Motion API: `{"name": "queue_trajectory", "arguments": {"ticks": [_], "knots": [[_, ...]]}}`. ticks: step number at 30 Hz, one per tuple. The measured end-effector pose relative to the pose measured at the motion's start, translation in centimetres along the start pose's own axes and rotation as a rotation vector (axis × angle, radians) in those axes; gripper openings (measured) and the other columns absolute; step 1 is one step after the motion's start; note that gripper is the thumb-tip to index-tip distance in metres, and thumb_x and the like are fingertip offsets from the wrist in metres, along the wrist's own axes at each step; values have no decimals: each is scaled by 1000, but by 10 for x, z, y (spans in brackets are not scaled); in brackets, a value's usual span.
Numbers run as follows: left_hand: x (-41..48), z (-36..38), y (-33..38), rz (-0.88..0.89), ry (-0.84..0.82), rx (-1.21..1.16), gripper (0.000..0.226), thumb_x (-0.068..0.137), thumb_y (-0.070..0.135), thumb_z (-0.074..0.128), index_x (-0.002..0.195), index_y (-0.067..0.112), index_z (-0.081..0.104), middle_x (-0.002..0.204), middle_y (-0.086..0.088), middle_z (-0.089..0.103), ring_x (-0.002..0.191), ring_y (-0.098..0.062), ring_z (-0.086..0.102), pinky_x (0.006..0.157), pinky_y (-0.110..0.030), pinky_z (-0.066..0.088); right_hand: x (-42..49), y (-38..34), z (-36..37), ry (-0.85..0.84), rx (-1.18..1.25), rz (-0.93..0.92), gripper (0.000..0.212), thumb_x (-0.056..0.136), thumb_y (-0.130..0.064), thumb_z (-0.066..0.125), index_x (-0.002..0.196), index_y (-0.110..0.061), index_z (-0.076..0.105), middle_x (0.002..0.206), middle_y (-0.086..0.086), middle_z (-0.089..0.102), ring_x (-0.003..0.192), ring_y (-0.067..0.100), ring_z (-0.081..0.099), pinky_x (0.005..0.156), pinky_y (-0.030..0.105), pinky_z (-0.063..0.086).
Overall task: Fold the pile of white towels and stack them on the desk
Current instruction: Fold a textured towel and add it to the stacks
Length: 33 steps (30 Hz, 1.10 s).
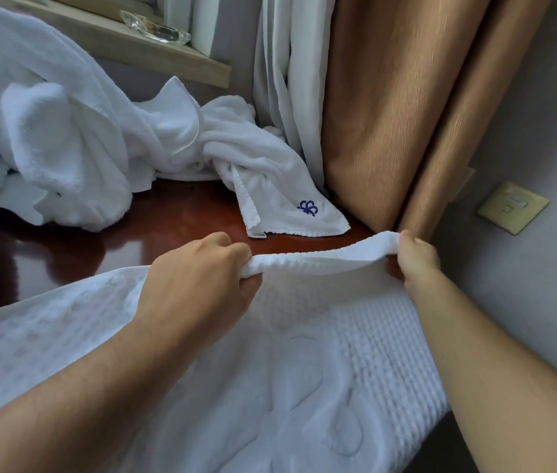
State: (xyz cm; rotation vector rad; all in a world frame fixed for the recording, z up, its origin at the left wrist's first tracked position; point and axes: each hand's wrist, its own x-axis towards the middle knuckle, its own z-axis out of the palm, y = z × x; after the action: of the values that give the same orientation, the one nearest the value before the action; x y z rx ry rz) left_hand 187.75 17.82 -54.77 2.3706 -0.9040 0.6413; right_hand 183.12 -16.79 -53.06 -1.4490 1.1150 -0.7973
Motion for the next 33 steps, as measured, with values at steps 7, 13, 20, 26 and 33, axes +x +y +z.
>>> {"name": "queue_trajectory", "arguments": {"ticks": [7,13,20,26,33], "knots": [[-3,-7,16,216,22,90,27,81,26,66,58,14,58,70,-3,43,59,-27,42,49,-29,25,-39,8,-4,-161,90,280,39,89,-51,68,97,-13,64,85,12,72,64,21,72,53,30,57],[-21,-7,41,293,-101,152,31,70,22,83,59,12,57,63,-5,44,47,-31,46,44,-32,32,-52,26,-6,-79,-117,-103,27,97,-26,51,111,-10,67,86,0,67,76,14,65,61,30,53],[-58,-15,56,419,-167,214,31,64,19,85,70,15,55,67,-3,42,46,-27,45,42,-31,22,-43,37,-31,205,87,-135,27,96,-29,50,106,-12,67,94,0,68,83,15,64,59,24,42],[-76,-11,60,591,-69,172,6,85,21,69,80,17,69,66,-1,48,51,-26,49,40,-38,40,-53,45,-45,265,106,-385,39,94,-7,50,129,-22,56,110,-4,61,77,0,57,50,3,39],[-71,-10,62,412,-176,304,35,91,45,44,92,18,67,93,-4,62,81,-30,59,65,-44,50,-53,40,-55,32,-262,-331,25,98,-25,53,97,-15,76,92,-1,72,73,5,56,57,19,39]]}}
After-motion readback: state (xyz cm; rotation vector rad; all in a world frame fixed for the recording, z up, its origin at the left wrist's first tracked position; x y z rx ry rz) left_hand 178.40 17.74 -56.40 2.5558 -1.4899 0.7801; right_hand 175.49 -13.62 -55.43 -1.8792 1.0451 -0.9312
